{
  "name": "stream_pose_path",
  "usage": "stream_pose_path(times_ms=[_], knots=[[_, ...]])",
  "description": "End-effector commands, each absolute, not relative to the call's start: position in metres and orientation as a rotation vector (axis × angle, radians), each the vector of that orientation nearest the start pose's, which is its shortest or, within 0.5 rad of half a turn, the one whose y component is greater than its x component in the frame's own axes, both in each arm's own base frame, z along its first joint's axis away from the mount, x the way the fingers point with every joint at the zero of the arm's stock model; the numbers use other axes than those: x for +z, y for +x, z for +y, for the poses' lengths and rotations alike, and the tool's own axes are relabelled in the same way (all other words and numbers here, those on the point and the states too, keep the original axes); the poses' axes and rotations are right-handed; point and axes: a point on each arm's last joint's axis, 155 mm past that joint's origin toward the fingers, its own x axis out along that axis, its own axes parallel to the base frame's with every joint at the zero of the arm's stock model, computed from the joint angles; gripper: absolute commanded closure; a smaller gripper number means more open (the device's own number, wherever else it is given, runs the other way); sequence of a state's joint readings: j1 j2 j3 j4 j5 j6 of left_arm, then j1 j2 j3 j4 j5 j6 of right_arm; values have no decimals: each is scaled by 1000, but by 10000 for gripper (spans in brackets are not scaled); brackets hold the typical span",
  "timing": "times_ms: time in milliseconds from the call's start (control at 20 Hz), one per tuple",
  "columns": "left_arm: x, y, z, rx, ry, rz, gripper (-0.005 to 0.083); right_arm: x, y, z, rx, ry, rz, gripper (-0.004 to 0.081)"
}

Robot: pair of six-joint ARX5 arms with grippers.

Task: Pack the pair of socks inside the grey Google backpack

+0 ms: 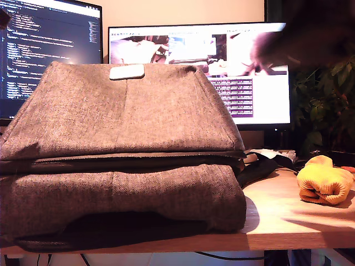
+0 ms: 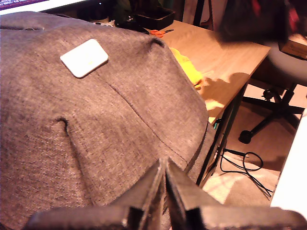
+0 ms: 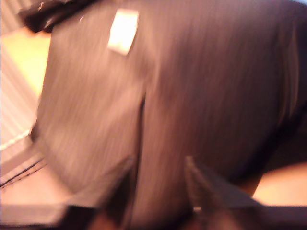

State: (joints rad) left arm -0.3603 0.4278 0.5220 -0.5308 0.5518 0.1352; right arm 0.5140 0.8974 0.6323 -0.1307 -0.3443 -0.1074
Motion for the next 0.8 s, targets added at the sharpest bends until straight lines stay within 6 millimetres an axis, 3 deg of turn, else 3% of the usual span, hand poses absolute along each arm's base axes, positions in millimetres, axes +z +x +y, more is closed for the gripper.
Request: stream_pose_path(times_ms=[0, 150, 250, 400, 600, 650, 750], knots=[[197, 174, -169, -927, 85, 393, 797, 226, 268, 227, 872, -144, 334, 199], [197, 175, -168, -921, 87, 393, 797, 231, 282, 248, 904, -150, 367, 199], [197, 175, -168, -921, 87, 393, 797, 223, 284, 264, 949, -153, 426, 199], [197, 175, -168, -917, 88, 394, 797, 206, 290, 275, 959, -170, 496, 200], [197, 175, -168, -917, 88, 393, 797, 170, 299, 271, 912, -226, 594, 214], [197, 175, -168, -917, 88, 393, 797, 164, 300, 271, 912, -229, 609, 258], [197, 175, -168, -919, 88, 395, 797, 159, 298, 275, 930, -223, 624, 500]])
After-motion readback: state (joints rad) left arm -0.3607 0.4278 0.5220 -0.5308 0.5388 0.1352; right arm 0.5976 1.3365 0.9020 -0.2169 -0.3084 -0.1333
